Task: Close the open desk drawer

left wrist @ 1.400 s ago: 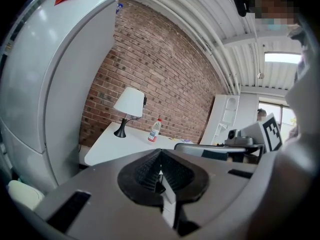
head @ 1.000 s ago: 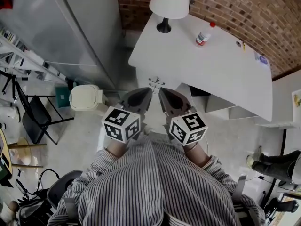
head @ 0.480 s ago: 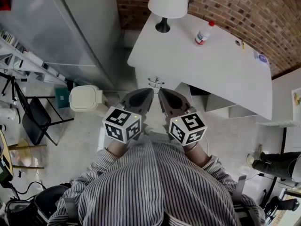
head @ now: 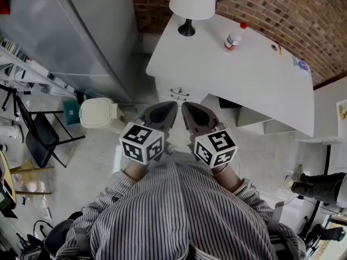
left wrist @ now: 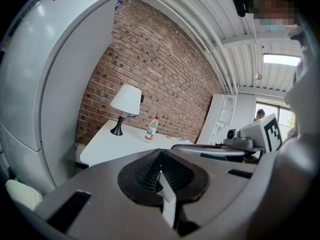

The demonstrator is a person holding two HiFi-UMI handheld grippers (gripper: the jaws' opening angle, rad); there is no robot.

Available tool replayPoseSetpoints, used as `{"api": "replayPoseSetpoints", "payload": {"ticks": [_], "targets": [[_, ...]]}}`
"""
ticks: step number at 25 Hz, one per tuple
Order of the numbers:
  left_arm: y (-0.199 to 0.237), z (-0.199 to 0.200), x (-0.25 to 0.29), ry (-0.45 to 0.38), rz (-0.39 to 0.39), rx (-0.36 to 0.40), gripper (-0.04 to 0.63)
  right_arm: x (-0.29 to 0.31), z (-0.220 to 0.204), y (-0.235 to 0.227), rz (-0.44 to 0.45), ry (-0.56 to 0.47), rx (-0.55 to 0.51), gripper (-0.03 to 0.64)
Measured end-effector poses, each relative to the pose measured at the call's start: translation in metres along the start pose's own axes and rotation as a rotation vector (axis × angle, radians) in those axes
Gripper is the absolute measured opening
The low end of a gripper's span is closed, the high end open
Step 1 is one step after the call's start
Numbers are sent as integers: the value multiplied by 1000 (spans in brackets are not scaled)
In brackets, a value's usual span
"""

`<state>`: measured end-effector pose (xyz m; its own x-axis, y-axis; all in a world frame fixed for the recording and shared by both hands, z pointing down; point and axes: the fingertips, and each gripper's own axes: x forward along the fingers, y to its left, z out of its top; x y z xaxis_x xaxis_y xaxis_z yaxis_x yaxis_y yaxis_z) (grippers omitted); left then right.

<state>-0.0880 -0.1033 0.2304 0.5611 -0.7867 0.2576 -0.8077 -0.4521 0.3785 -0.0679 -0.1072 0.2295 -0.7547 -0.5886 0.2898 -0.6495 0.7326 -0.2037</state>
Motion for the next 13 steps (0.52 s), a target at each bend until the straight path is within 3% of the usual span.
{"api": "replayPoseSetpoints", "payload": {"ticks": [13], "targets": [[1, -2, 10, 9, 0, -13, 12, -1, -5, -10, -21, 17, 4, 15]]}}
